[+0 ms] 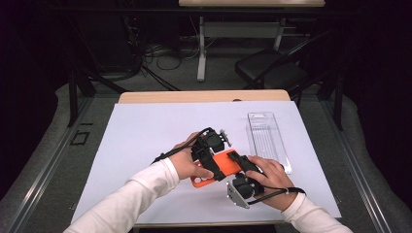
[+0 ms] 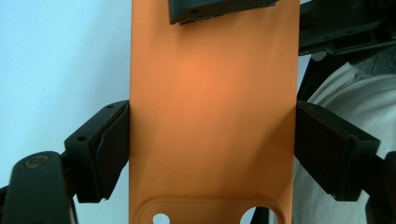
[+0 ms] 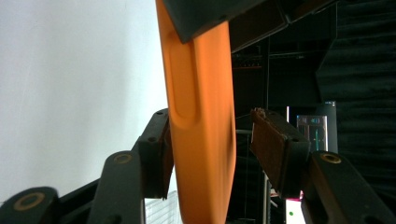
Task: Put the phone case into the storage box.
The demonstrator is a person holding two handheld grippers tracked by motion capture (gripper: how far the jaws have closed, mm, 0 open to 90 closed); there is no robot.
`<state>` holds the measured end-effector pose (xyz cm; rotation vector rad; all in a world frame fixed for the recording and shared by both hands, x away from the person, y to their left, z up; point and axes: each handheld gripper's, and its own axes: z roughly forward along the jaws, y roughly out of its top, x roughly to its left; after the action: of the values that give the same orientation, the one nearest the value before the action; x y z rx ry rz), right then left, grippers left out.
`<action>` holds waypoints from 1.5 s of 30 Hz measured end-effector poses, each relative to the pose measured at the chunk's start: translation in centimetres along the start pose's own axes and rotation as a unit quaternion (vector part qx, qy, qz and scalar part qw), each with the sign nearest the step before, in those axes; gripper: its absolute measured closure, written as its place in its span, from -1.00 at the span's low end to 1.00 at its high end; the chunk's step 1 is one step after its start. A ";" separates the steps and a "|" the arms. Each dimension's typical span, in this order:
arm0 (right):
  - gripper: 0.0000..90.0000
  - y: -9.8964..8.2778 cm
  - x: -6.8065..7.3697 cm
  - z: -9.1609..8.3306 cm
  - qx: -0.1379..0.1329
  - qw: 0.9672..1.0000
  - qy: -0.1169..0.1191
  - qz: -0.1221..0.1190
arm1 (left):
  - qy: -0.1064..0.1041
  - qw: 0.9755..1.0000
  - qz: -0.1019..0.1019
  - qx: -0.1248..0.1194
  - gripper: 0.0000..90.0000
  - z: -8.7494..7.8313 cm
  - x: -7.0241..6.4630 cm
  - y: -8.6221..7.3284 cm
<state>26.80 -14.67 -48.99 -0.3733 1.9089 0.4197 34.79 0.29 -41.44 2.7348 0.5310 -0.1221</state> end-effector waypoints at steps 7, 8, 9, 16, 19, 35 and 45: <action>0.15 0.1 0.0 0.2 0.000 1.000 -0.002 -0.008 | -0.004 1.000 -0.001 0.000 -0.64 -0.1 -0.2 0.1; 0.15 0.1 0.0 0.2 -0.001 1.000 -0.003 -0.008 | -0.005 1.000 -0.001 0.000 -0.64 -0.1 -0.2 0.1; 0.16 0.1 0.0 0.2 -0.001 1.000 -0.003 -0.008 | -0.004 1.000 -0.001 0.001 -0.64 -0.1 -0.2 0.1; 0.23 0.1 0.1 0.2 -0.005 1.000 -0.009 -0.013 | -0.008 1.000 -0.002 0.003 -0.64 -0.2 -0.3 0.1; 0.27 0.1 0.1 0.2 -0.004 1.000 -0.009 -0.015 | -0.009 1.000 -0.002 0.002 -0.64 -0.2 -0.3 0.1; 0.44 0.0 0.4 0.1 0.003 0.999 -0.020 -0.033 | -0.013 1.000 -0.003 0.004 -0.64 -0.1 -0.2 0.1; 0.59 0.1 0.5 0.0 0.003 0.999 -0.027 -0.039 | -0.016 1.000 -0.008 0.004 -0.64 0.0 -0.2 0.2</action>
<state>26.62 -14.64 -49.41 -0.4260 1.8376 0.3681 34.69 0.11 -41.33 2.7316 0.5435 -0.1726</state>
